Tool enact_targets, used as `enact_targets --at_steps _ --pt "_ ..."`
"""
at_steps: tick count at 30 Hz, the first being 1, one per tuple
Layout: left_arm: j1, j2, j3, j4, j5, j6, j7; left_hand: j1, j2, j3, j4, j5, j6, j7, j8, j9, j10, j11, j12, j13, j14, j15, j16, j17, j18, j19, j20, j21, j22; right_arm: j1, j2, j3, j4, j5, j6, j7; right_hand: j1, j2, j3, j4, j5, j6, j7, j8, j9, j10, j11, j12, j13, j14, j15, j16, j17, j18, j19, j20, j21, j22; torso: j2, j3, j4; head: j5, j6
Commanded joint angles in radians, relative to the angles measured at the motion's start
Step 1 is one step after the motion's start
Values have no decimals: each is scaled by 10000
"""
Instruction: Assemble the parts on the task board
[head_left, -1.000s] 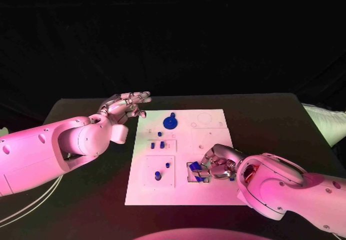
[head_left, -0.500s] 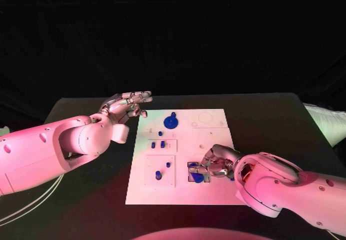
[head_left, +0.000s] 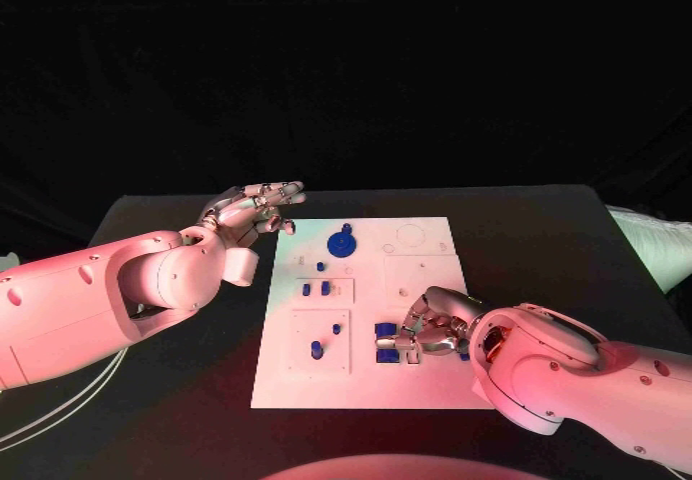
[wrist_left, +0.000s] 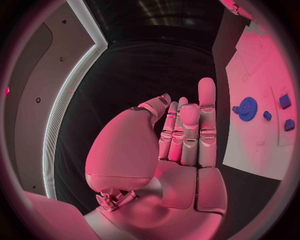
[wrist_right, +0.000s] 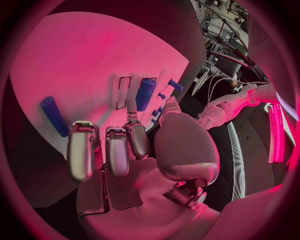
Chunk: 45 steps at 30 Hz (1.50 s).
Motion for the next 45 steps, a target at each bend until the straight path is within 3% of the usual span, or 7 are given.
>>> enact_targets --at_steps 1,6,13,23,33,39,45 --pt "4 -1 5 26 8 227 35 61 -3 7 -55 48 -41 -6 61 -13 -60 23 32 -15 -87 2 -8 -9 191 7 14 -43 -9 -14 -37 -1 94 -315 54 230 761 182 234 -60 12 30 21 -13 59 0 -84 -44 744 898 -38 -15 1914 -122 144 -74 -45 19 3 10 3 0 30" --pt "4 -1 5 20 7 236 36 61 -3 7 -55 48 -41 -6 61 -13 -60 23 32 -15 -87 2 -8 -9 191 7 14 -43 -9 -25 -22 -1 139 -546 147 298 2316 496 633 -750 0 185 -37 112 185 33 -133 -22 790 914 -85 28 1989 -133 167 -102 -12 82 -3 -1 2 -11 31" --pt "4 8 5 23 6 243 29 61 -3 7 -55 48 -41 -6 61 -13 -60 23 32 -15 -87 2 -8 -9 191 7 14 -43 -9 -40 100 -1 26 -955 211 120 3085 692 838 -1244 -38 263 -99 206 281 73 -188 21 844 918 -130 41 2014 -136 171 -146 -10 94 4 -7 13 -17 24" --pt "4 6 5 19 6 233 26 61 -3 7 -55 48 -41 -6 61 -13 -60 23 32 -15 -87 2 -8 -9 191 7 14 -43 -9 -90 128 -2 -69 -1416 -24 -139 3173 910 924 -1318 0 368 -154 291 346 99 -233 33 867 918 -163 40 2015 -139 180 -175 -3 111 -7 -2 -7 -23 5" --pt "3 13 5 -3 6 246 17 61 -3 7 -55 48 -41 -6 61 -13 -60 23 32 -15 -87 2 -8 -8 191 7 14 -43 -9 -92 -516 5 335 -1166 -208 141 2881 811 759 -1200 141 298 -130 293 378 92 -221 -23 847 915 -165 31 2003 -138 179 -191 -14 101 -20 9 -32 -78 59" --pt "3 13 4 12 5 247 12 63 7 11 -56 53 -47 -4 61 -14 -68 25 36 -16 -87 6 1 -3 189 8 16 -45 -10 145 -1542 19 709 -834 -365 818 2769 1168 846 -947 971 -522 204 -376 91 -8 48 -234 753 914 40 26 1999 -137 155 -48 -51 59 -7 -9 -11 -212 109" --pt "2 7 4 49 4 250 9 63 7 11 -56 53 -47 -4 61 -14 -68 25 36 -16 -87 6 1 -3 189 8 16 -45 -10 367 -2447 13 856 -1457 579 738 3019 1392 1023 -924 1166 -478 347 -967 -327 -83 169 -457 648 902 160 -5 1956 -126 127 90 -80 27 -5 -15 -24 -350 143"
